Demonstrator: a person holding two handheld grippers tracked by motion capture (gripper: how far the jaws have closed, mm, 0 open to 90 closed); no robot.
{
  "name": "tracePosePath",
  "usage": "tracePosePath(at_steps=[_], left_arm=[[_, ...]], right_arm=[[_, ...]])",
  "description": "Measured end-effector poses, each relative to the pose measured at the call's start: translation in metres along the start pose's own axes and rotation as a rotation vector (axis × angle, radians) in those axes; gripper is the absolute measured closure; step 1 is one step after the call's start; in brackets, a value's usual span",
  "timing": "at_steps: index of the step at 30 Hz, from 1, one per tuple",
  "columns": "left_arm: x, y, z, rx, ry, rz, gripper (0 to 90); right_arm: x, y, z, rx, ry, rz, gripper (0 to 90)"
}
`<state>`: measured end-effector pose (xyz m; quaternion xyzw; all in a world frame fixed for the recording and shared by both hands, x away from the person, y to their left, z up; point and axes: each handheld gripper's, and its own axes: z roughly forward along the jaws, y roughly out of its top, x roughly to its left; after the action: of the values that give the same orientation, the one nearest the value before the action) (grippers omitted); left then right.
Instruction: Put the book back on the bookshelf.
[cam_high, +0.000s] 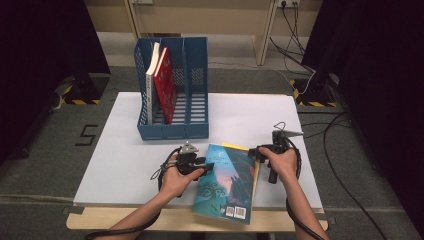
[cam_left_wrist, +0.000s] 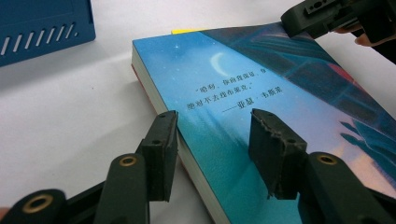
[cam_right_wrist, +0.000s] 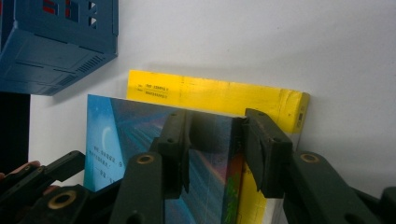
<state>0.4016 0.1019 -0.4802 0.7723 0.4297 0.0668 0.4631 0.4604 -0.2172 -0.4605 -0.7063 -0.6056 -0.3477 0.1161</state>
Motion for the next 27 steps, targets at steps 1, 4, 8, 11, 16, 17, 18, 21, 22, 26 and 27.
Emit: tracePosePath(at_steps=[1,4,8,11,16,17,18,21,22,26,27], left_arm=[[-0.0001,0.0000,-0.0001,0.000,0.000,0.002,51.9],[0.0005,0.0004,-0.0002,0.003,-0.002,0.003,51.8],[0.0009,0.0000,-0.0007,0.003,-0.002,0.008,51.8],[0.0012,0.0001,-0.0011,0.005,-0.003,0.008,51.7],[0.0013,0.0002,-0.0012,0.008,-0.004,0.013,51.6],[0.0014,0.0003,-0.0011,0.008,-0.005,0.014,51.6],[0.0015,0.0003,-0.0010,0.008,-0.006,0.013,51.6],[0.0011,0.0003,-0.0009,0.007,-0.005,0.016,51.5],[0.0011,0.0003,-0.0012,0.009,-0.005,0.019,51.6],[0.0012,0.0003,-0.0011,0.009,-0.005,0.019,51.5],[0.0011,0.0004,-0.0011,0.009,-0.005,0.019,51.5]], right_arm=[[-0.0004,0.0004,-0.0006,0.000,0.005,0.006,63.8],[-0.0006,0.0016,-0.0028,0.004,0.020,0.019,65.6],[-0.0008,0.0021,-0.0048,0.007,0.023,0.016,67.2],[-0.0001,0.0031,-0.0072,0.010,0.030,0.009,68.1],[0.0028,0.0032,-0.0087,0.001,0.029,-0.007,67.7],[0.0021,0.0034,-0.0084,0.006,0.028,-0.005,67.4],[0.0012,0.0031,-0.0078,0.004,0.037,0.001,67.1],[-0.0002,0.0023,-0.0050,0.003,0.032,0.007,65.3],[-0.0004,0.0021,-0.0041,0.008,0.028,0.005,64.8],[-0.0006,0.0018,-0.0023,0.013,0.019,0.005,63.8],[-0.0003,0.0017,-0.0019,0.011,0.018,0.003,63.4]])
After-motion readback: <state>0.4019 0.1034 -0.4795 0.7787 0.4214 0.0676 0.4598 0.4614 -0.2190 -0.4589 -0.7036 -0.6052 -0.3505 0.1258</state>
